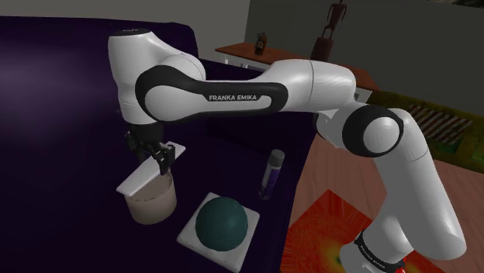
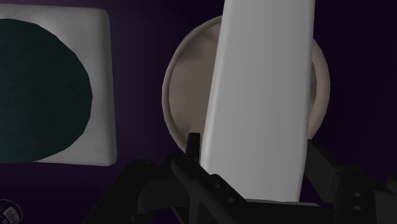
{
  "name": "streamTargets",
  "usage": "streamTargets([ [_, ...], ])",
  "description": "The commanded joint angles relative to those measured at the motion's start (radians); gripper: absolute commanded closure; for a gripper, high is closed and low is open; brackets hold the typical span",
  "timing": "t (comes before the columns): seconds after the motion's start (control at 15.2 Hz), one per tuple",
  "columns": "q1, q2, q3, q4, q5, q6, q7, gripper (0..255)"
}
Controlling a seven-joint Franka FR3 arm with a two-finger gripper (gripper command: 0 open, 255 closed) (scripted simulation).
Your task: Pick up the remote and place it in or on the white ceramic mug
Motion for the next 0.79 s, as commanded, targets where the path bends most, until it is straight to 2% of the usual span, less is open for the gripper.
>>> streamTargets([
  [0.0, -0.010, -0.006, 0.001, -0.041, 0.000, 0.034, 0.006, 255],
  [0.2, -0.020, -0.008, 0.001, -0.084, -0.001, 0.072, 0.011, 255],
  [0.73, -0.020, -0.008, 0.001, -0.084, -0.001, 0.072, 0.011, 255],
])
